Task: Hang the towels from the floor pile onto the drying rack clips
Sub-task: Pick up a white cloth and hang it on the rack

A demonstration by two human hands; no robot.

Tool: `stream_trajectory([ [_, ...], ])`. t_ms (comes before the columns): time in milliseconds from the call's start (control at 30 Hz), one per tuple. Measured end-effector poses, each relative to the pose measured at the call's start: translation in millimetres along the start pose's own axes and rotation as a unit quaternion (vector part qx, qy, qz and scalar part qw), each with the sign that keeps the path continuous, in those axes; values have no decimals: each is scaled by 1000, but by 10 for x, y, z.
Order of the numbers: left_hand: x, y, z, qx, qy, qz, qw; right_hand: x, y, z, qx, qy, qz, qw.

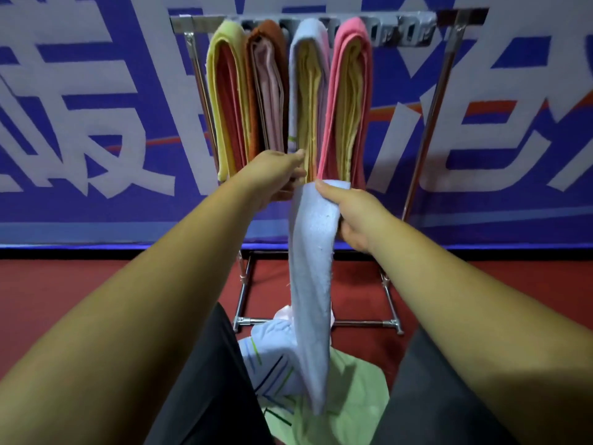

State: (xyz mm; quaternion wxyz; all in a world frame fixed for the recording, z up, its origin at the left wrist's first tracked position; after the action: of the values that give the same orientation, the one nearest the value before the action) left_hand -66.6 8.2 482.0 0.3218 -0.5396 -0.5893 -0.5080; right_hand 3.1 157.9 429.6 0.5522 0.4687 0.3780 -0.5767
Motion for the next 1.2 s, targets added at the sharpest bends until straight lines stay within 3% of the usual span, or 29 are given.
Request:
stream_trajectory([
  [133,-552,-137,196,16,-121,-46,991,453,-107,-157,74,-34,93,992],
  [267,-983,-145,376,-28,-275,-122,953,818,-197,-263,88,-41,168,981],
  [400,-1408,-97,682,-143,-343,-193,908,1008,-336,-323,80,-113,168,976],
  [500,-1641,-216,869,-177,-356,-175,901,1083,-467,-364,81,-173,147,971],
  [633,-1752,-498,962,-86,-372,-41,923,1215,-660,-472,119,-241,133,954],
  [700,-1837,-586,1003,-51,-337,-22,940,1306,-713,-529,137,-260,138,946],
  [867,-2009,-933,1151,-9,-355,-27,935,1350,-881,-519,193,-410,112,884],
  [1000,-2028,-1188,1136,21,-406,-34,913,1240,-1062,-575,206,-433,92,873],
  [1200,-1847,-1271,856,114,-318,-55,940,1252,-1181,-794,232,-420,87,873],
])
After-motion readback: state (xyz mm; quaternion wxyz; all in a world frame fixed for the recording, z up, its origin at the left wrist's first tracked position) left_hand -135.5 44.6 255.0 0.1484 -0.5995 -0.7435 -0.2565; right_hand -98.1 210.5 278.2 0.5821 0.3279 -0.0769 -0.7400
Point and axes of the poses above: each hand's wrist, its own y-axis away from the middle knuckle, its own z-axis out of the palm, x = y × z, the point moved 6 cm from there along -y, towards the middle knuckle, and after that the axes turned 9 degrees about -z, right-handed, at the moved point
